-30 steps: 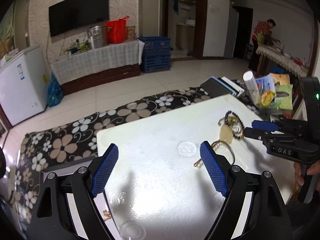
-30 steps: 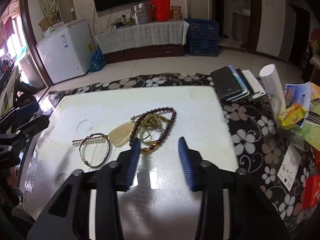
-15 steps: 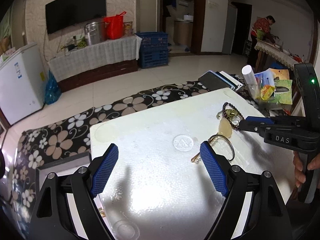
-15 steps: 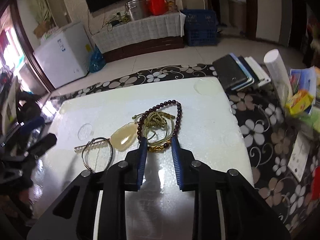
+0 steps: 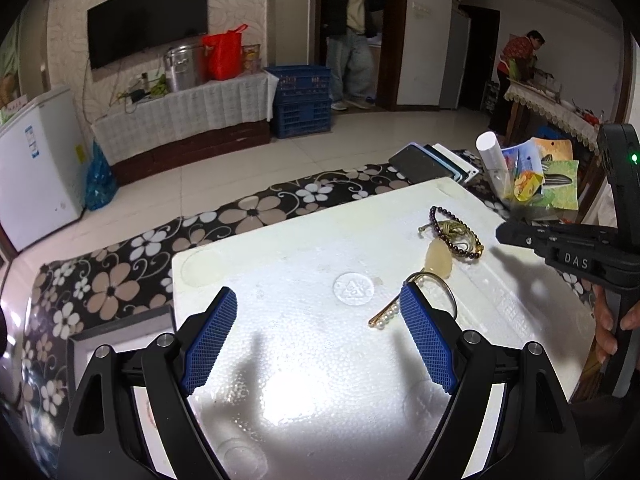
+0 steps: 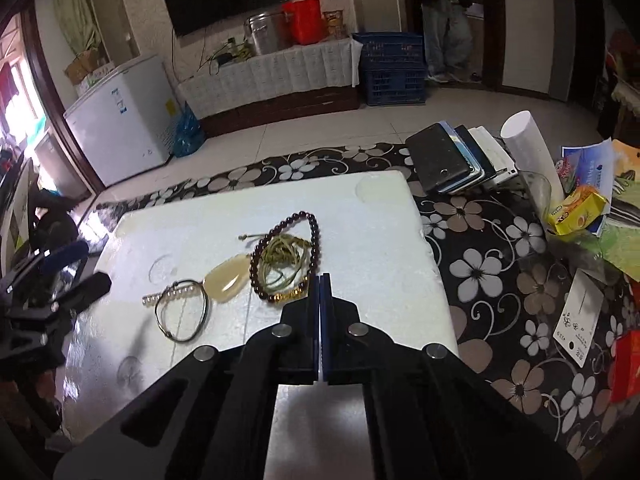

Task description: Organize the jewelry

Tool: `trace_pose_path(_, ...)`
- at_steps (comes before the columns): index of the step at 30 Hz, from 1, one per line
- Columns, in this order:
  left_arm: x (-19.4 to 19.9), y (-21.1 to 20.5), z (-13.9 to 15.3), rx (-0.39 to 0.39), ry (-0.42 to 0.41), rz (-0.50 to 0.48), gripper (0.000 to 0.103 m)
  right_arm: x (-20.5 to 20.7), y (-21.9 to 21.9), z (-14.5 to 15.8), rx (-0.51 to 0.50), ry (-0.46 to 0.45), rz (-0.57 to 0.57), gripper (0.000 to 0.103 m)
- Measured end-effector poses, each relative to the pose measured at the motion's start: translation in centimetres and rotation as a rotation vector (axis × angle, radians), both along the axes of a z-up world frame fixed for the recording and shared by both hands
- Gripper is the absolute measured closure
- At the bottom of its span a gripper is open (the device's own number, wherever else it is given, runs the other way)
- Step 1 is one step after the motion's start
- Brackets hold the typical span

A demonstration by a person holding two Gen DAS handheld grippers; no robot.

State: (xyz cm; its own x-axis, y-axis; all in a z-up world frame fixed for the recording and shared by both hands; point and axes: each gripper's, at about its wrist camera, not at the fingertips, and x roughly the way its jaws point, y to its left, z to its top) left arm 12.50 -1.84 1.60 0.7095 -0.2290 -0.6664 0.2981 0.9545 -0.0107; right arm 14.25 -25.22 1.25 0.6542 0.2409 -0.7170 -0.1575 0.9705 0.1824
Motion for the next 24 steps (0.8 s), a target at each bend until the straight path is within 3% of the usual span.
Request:
trace_pose_path(3, 0.1, -0.2, 0.0, 0.002, 0.000, -0.001, 0.018, 0.3, 1.0, -0.3, -0.004, 0.010, 0.023, 0.092)
trace_pose_path(6, 0.1, -0.3, -0.1, -0.006, 0.003, -0.004, 0.018, 0.4, 1.7, -0.8, -0.006, 0.026, 0.031, 0.071)
trace_pose_path(7, 0.2, -0.4, -0.1, -0.003, 0.004, -0.006, 0.018, 0.5, 1.7, -0.9, -0.007, 0.030, 0.028, 0.070)
trace_pose_path(14, 0.4, -1.0, -0.2, 0.003, 0.006, -0.014, 0.018, 1.0, 2.3, -1.3, -0.043, 0.033, 0.028, 0.072)
trace_pose_path(17, 0.4, -1.2, -0.3, 0.000, 0.014, -0.017, 0.018, 1.3, 2.3, -1.4, -0.048, 0.030, 0.032, 0.094)
trace_pose_path(24, 0.5, -1.9, -0.2, 0.000, 0.025, -0.039, 0.018, 0.3, 1.5, -0.5, -0.030, 0.004, 0.039, 0.096)
